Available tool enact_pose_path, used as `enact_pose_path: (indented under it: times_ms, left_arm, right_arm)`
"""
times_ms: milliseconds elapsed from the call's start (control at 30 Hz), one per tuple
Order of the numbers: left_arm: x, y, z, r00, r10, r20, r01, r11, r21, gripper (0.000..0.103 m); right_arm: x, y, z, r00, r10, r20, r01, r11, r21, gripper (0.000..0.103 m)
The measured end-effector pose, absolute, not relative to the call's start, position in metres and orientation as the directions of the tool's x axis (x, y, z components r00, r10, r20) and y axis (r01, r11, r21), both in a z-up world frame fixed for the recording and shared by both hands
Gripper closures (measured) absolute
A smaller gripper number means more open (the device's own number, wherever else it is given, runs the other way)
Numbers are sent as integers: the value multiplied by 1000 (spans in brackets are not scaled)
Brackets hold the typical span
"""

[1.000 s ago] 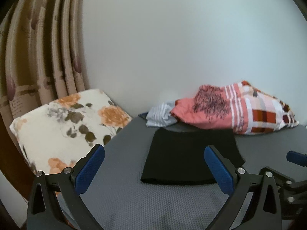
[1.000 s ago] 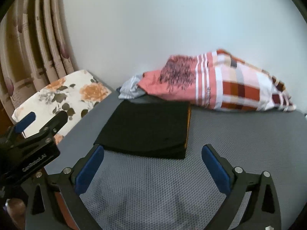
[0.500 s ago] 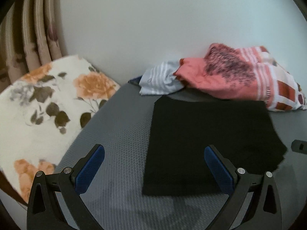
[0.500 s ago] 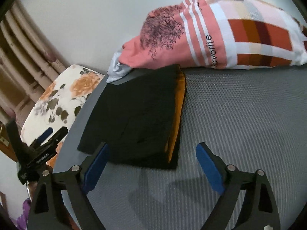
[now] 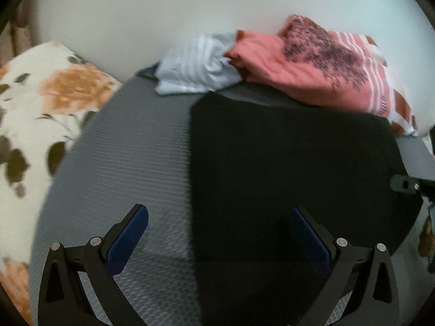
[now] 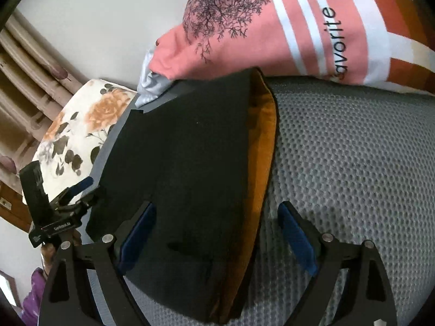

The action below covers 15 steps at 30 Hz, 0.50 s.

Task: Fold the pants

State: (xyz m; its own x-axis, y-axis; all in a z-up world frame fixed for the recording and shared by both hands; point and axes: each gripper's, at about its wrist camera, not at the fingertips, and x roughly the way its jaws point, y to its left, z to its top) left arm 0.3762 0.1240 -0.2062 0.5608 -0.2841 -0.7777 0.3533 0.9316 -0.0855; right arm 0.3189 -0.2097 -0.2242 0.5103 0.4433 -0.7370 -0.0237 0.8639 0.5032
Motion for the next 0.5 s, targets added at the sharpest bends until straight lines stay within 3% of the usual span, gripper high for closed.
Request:
enact_pose_path:
  times_ms: [100,133,200,233,300,367,500]
  left_arm:
    - [378,116,-214,535,-310,-786,393,915,-93,0]
    - [378,113,-217,512,-345,-786,419,900,-122,0]
    - [378,110,-220,480,-394,-784,446,879,-168,4]
    - [379,109,-222,473,-406,-782,446,876,-184,7]
    - [379,110,-221,498,-401,-769,420,887,-190,21]
    - [380,113,-217,530,-377,-760,387,905,-179,46]
    - [383,114,-214,568,-347,-747,354,922,-159,60]
  right_arm:
    - [325,-205,-225,502,479,-720,-49,847,530,16]
    - [326,-203,-225,499,493,-713,-62,840,538,25]
    - [329,-199,-226,488,505,-712,-75,837,542,29]
    - [330,-198,-226,487,506,-712,-79,837,541,39]
    - [333,-201,-229,487,500,-717,-69,840,539,60]
    - [334,-205,-233,493,529,-690,-58,812,581,64]
    - [330,-204,-231,533,523,-665,-63,808,586,70]
